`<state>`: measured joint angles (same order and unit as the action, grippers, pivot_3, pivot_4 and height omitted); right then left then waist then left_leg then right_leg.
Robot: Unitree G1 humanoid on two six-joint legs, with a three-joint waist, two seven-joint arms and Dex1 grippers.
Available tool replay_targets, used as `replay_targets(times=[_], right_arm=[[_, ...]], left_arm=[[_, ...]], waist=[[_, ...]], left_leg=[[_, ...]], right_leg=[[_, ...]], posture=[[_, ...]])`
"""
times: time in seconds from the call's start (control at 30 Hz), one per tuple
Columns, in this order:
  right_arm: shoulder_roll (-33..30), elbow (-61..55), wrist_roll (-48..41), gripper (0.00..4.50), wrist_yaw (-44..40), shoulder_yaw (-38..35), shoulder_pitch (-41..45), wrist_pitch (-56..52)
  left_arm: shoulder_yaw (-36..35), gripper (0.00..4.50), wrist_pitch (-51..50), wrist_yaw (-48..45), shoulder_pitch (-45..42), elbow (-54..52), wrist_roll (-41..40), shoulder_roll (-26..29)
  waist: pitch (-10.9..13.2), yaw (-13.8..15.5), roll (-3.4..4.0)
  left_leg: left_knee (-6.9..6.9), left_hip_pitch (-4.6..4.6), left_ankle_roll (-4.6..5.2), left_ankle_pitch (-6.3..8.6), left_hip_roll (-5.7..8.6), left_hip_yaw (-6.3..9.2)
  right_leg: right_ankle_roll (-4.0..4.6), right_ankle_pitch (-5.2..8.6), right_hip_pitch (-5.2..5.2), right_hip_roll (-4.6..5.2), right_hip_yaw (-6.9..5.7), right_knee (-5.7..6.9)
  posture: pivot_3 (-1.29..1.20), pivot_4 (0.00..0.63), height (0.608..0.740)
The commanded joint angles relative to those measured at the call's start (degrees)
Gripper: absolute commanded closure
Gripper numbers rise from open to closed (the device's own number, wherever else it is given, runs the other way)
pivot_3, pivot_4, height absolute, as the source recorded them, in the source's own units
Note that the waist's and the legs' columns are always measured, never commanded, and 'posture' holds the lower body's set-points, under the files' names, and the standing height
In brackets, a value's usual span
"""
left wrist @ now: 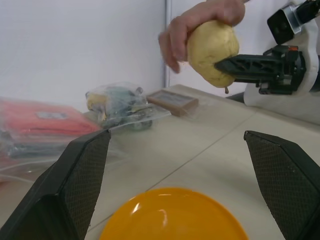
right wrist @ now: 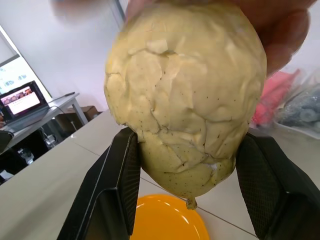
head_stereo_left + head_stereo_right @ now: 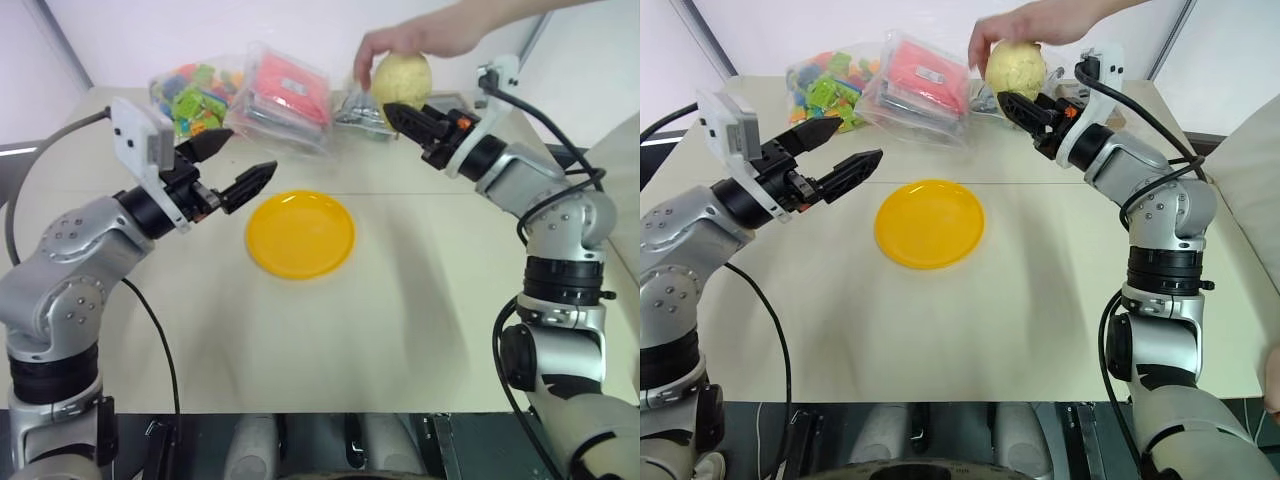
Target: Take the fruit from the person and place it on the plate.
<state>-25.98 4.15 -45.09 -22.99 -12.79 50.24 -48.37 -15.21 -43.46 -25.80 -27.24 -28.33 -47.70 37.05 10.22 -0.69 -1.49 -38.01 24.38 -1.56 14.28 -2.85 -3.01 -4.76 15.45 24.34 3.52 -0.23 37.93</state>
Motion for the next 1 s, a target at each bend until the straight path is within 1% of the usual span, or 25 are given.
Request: replay_targets(times=[0.03, 0.13, 0.23, 0.3, 0.4, 0.5, 0.73, 0.8, 0.83, 0.87, 0.9, 1.0], right_arm=[[0.36, -4.19, 0.29, 2.38, 0.11, 0.45, -0.67, -0.61], [1.37, -6.41, 0.51, 2.38, 1.13, 2.21, -2.65, -2.64], [4.71, -10.52, 2.28, 2.38, 4.03, 7.63, -8.06, -6.14], [6.56, -11.68, 4.26, 2.38, 5.43, 10.32, -10.41, -6.66], [9.63, -11.16, 6.58, 2.38, 8.42, 12.25, -11.66, -7.72], [12.07, -9.94, 9.93, 2.38, 9.36, 15.10, -12.69, -6.41], [13.20, -7.60, 15.93, 2.38, 7.63, 19.19, -13.02, -3.98], [12.63, -7.66, 18.25, 1.31, 6.86, 21.24, -13.53, -3.22], [12.57, -7.83, 18.72, 0.91, 6.47, 21.71, -13.62, -3.45], [12.63, -8.21, 18.79, 0.37, 5.91, 21.74, -13.71, -3.52], [12.67, -8.64, 18.74, 0.04, 5.36, 21.56, -13.68, -3.51], [11.54, -10.79, 16.53, 0.04, 2.09, 19.14, -13.24, -4.31]], left_arm=[[-3.11, 0.00, -0.31, 0.05, 2.21, -2.35, -1.23, 1.54], [-4.19, 0.00, -0.71, 0.10, 4.35, -2.91, -1.89, 2.48], [-6.44, 0.00, -2.25, 0.64, 8.28, -5.10, -3.25, 3.65], [-7.84, 0.00, -2.97, 1.53, 10.16, -6.35, -4.32, 4.09], [-9.67, 0.00, -3.90, 1.67, 13.11, -8.15, -5.53, 5.42], [-10.64, 0.00, -4.08, 2.57, 14.63, -9.07, -6.41, 5.98], [-9.82, 0.00, -4.26, 4.99, 14.30, -10.34, -7.96, 6.02], [-9.90, 0.00, -4.31, 5.38, 14.52, -10.45, -8.42, 6.10], [-9.79, 0.00, -4.32, 5.38, 14.72, -10.60, -8.61, 6.16], [-9.58, 0.00, -4.31, 5.42, 14.88, -10.77, -8.82, 6.14], [-9.28, 0.00, -4.24, 5.37, 14.97, -10.83, -8.74, 6.21], [-8.59, 0.00, -3.94, 5.34, 14.32, -10.39, -8.61, 6.18]], waist=[[0.00, -0.11, 0.00], [0.00, -0.21, 0.01], [0.00, -0.34, 0.01], [0.00, -0.33, 0.01], [0.03, -0.19, 0.03], [0.02, 0.08, 0.02], [0.02, -0.12, 0.03], [0.02, -0.15, 0.02], [0.02, -0.16, 0.03], [0.03, -0.16, 0.03], [0.03, -0.16, 0.03], [0.03, -0.13, 0.03]], left_leg=[[0.01, 0.00, 0.00, 0.00, 0.00, 0.00], [0.06, 0.00, 0.00, 0.00, -0.02, 0.00], [0.07, 0.00, 0.00, 0.00, -0.04, 0.00], [0.09, -0.01, 0.00, 0.00, -0.05, 0.01], [0.09, 0.04, 0.00, 0.00, -0.03, 0.00], [0.08, 0.04, 0.00, 0.00, 0.00, 0.01], [0.08, 0.03, 0.00, 0.00, 0.01, 0.00], [0.08, 0.03, 0.00, 0.00, 0.00, 0.00], [0.08, 0.03, 0.00, 0.00, 0.00, 0.00], [0.08, 0.03, 0.00, 0.00, 0.00, 0.00], [0.08, 0.03, 0.00, 0.00, 0.00, 0.00], [0.08, 0.03, 0.00, 0.00, 0.00, 0.00]], right_leg=[[0.00, 0.00, 0.01, 0.00, 0.00, 0.00], [0.00, 0.00, 0.04, -0.01, 0.01, 0.00], [0.01, 0.00, 0.06, 0.00, 0.01, 0.00], [0.01, 0.00, 0.06, -0.01, 0.01, -0.01], [0.01, 0.00, 0.13, 0.04, 0.01, 0.02], [0.01, 0.00, 0.12, 0.07, 0.01, 0.02], [0.01, 0.00, 0.10, 0.04, 0.00, 0.01], [0.01, 0.00, 0.11, 0.03, 0.00, 0.01], [0.02, 0.00, 0.11, 0.03, 0.00, 0.01], [0.02, 0.00, 0.11, 0.03, 0.00, 0.01], [0.02, 0.01, 0.11, 0.03, 0.00, 0.01], [0.02, 0.00, 0.11, 0.03, -0.01, 0.01]], posture=[[0.00, 0.150, 0.731], [0.00, 0.150, 0.731], [0.00, 0.150, 0.731], [0.00, 0.150, 0.731], [0.00, 0.150, 0.731], [0.00, 0.150, 0.731], [0.00, 0.150, 0.731], [0.00, 0.150, 0.731], [0.00, 0.150, 0.731], [0.00, 0.150, 0.731], [0.00, 0.150, 0.731], [0.00, 0.150, 0.731]])
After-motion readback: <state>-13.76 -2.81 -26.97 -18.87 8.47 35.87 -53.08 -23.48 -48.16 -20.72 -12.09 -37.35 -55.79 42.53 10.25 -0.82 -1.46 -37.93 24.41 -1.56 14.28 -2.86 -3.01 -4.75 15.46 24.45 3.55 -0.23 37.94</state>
